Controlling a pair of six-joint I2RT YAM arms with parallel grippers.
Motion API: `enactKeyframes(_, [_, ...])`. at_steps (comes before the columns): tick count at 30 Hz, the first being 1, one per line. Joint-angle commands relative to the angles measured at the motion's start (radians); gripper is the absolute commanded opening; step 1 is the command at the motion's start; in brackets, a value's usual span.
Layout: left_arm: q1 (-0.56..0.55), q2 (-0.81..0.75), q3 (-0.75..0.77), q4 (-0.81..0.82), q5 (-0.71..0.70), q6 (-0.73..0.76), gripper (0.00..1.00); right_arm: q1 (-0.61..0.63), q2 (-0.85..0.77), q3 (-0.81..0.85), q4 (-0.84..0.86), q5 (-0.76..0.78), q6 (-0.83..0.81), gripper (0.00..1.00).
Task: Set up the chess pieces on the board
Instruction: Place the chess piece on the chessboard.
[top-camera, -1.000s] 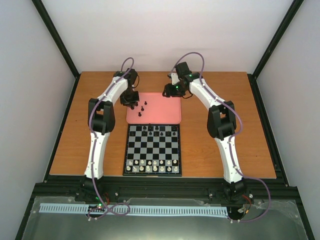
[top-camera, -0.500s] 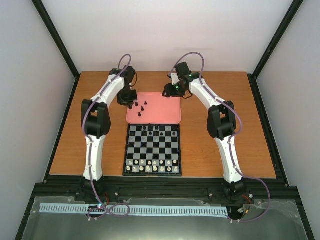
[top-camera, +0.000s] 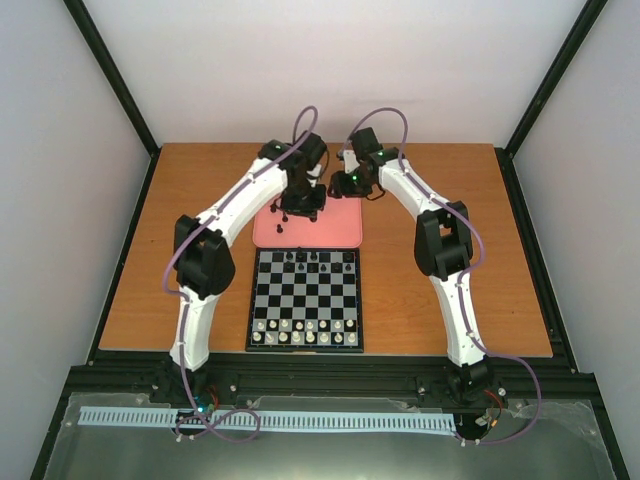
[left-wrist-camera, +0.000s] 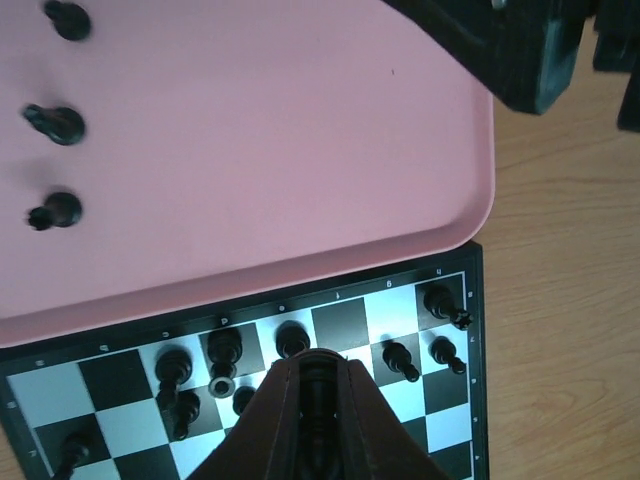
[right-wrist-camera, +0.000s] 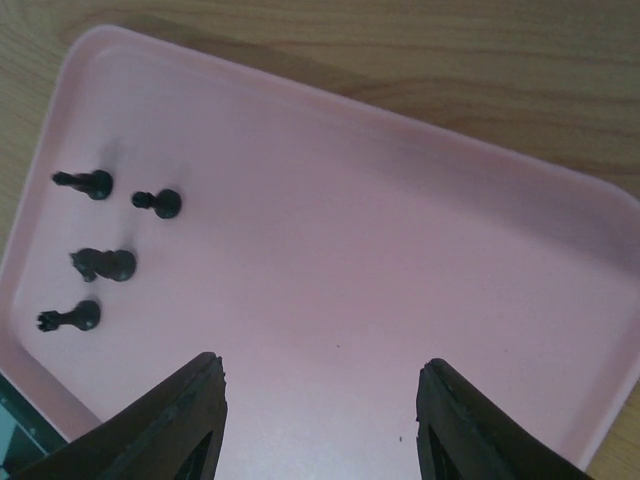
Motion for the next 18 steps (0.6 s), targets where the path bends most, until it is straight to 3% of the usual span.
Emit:
enactKeyframes(1, [-0.044, 0.022, -0.016, 0.012, 0.021, 0.014, 0.01, -0.003, -0.038, -0.032, -0.008, 0.024, -0.018, 0.53])
enactKeyframes(18, [-0.118, 0.118, -0.063, 0.012, 0.07, 0.056, 0.01, -0.003, -0.029, -0.032, -0.008, 0.018, -0.022, 0.53])
